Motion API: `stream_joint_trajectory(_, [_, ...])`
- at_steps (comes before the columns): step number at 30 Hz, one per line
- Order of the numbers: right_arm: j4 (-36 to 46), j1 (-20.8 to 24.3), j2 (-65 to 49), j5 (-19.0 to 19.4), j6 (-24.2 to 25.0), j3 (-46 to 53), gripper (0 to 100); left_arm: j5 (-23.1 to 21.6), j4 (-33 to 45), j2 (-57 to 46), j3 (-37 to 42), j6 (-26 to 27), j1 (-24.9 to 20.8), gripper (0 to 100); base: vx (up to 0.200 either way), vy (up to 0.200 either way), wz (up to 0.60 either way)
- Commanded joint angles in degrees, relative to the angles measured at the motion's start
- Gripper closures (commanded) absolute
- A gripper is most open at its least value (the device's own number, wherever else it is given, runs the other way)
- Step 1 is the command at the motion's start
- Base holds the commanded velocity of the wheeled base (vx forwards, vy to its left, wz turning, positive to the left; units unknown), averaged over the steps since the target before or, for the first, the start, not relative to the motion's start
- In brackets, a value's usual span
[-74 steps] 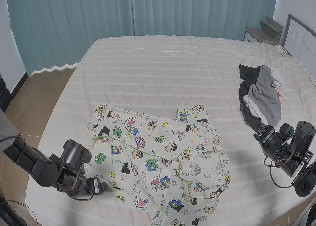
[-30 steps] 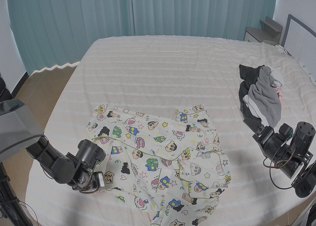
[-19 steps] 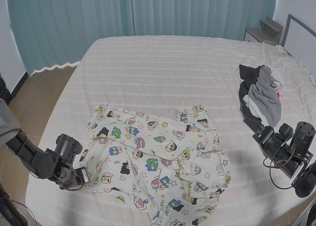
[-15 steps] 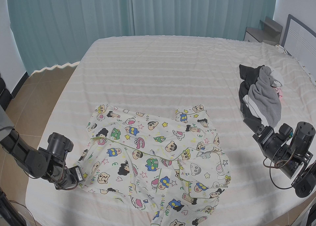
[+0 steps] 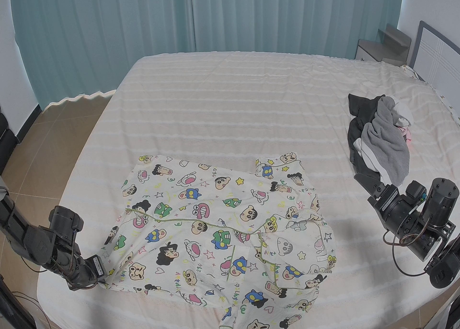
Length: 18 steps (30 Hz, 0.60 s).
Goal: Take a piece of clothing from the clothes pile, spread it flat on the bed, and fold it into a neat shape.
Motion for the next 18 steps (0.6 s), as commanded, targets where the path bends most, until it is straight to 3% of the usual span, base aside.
stream_joint_trajectory(1, [0.0,0.0,0.2,0.1,0.0,0.1,0,-0.3,0.0,-0.1,2.3,1.3,2.3,100,0.0,0.0,0.0])
stream_joint_trajectory(12, [0.3,0.0,0.3,0.5,-0.7,1.2,0,-1.2,0.0,-0.1,5.0,5.0,5.6,100,0.0,0.0,0.0])
stream_joint_trajectory(18, [0.8,0.0,5.4,1.2,-4.5,3.8,0,-1.3,0.1,0.1,6.5,6.8,6.9,100,0.0,0.0,0.0])
